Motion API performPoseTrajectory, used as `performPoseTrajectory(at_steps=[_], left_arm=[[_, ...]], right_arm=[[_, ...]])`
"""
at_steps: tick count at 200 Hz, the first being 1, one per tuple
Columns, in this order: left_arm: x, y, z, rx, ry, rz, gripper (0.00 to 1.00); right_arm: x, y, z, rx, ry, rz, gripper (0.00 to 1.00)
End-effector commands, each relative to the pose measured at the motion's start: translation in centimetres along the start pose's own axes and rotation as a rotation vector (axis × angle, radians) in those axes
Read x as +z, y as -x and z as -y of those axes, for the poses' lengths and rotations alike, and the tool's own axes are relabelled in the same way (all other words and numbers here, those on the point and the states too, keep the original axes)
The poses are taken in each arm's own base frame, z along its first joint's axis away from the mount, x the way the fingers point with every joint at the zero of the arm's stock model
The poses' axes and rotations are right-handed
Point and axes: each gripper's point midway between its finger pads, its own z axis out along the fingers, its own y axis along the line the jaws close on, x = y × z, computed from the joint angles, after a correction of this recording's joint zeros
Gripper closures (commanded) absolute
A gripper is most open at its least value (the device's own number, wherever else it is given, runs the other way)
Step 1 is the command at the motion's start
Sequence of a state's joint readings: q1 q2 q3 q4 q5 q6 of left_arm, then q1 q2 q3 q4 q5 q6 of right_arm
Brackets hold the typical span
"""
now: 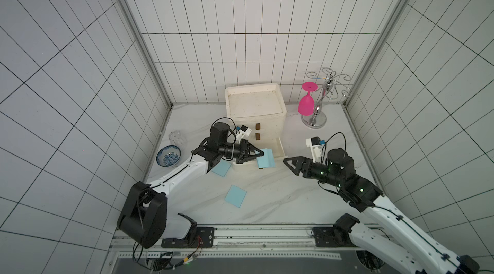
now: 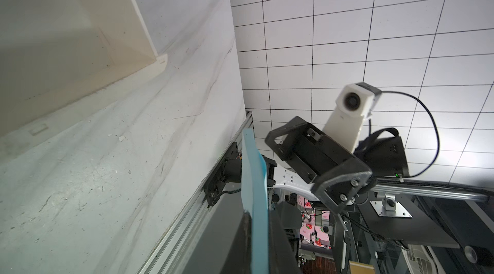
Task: Please put the sticky notes in the drawer by color
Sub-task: Pick up the sticky notes from the center of the board.
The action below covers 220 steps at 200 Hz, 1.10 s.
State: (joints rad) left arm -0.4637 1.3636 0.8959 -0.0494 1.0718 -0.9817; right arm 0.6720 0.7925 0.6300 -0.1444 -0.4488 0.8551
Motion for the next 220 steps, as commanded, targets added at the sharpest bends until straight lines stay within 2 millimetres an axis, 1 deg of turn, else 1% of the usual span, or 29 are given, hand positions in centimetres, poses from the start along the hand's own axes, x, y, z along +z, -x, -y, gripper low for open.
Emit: performPoseTrajectory(at_steps=[1,11,25,48,65,81,93,120,145,170,188,198,209,220], left_arm=[[-0.9,-0.8,3.8,0.127,-0.075,-0.037,0.86],[-1.1,-0.9,4.4,0.143,-0.084,-0.038,0.86],[-1.2,-1.0,5.0,0.156,-0.091,-0.033,0.85],[-1.3,-1.0,5.2,0.160,-0.095,-0.035,0.84],[-1.2,-0.9,5.1,0.156,-0.096,-0.038,0.84],[-1.1,-0.7,5.4,0.158,-0.106,-0.038,0.84],[-1.1,-0.5,5.6,0.162,-0.108,-0.039,0.84],[-1.1,-0.3,5.7,0.166,-0.108,-0.036,0.83],[-1.3,0.0,5.3,0.155,-0.100,-0.027,0.79],[-2.1,0.6,4.4,0.134,-0.082,0.006,0.74],[-3.1,1.4,3.6,0.116,-0.064,0.043,0.70],[-3.9,2.0,2.7,0.099,-0.035,0.077,0.66],[-5.3,2.8,0.8,0.070,0.034,0.132,0.64],[-6.9,3.4,-1.7,0.025,0.130,0.187,0.64]], right_arm=[[0.6,0.3,-3.8,0.119,0.277,-0.062,0.32],[0.8,0.9,-4.4,0.138,0.323,-0.062,0.35],[1.1,1.3,-5.4,0.145,0.372,-0.078,0.36],[1.3,1.7,-6.8,0.167,0.470,-0.095,0.39],[1.5,1.6,-7.1,0.179,0.497,-0.112,0.41],[1.8,1.2,-7.0,0.187,0.494,-0.134,0.47],[1.9,0.9,-6.9,0.190,0.491,-0.142,0.52],[1.9,0.8,-6.8,0.188,0.485,-0.143,0.70],[1.9,0.7,-6.7,0.187,0.477,-0.144,0.88],[2.0,0.8,-6.5,0.191,0.471,-0.142,1.00],[2.3,0.8,-6.1,0.193,0.457,-0.132,1.00],[2.5,1.0,-5.6,0.196,0.438,-0.118,1.00],[3.1,1.3,-4.2,0.215,0.377,-0.093,1.00],[4.1,1.4,-1.6,0.247,0.253,-0.057,1.00]])
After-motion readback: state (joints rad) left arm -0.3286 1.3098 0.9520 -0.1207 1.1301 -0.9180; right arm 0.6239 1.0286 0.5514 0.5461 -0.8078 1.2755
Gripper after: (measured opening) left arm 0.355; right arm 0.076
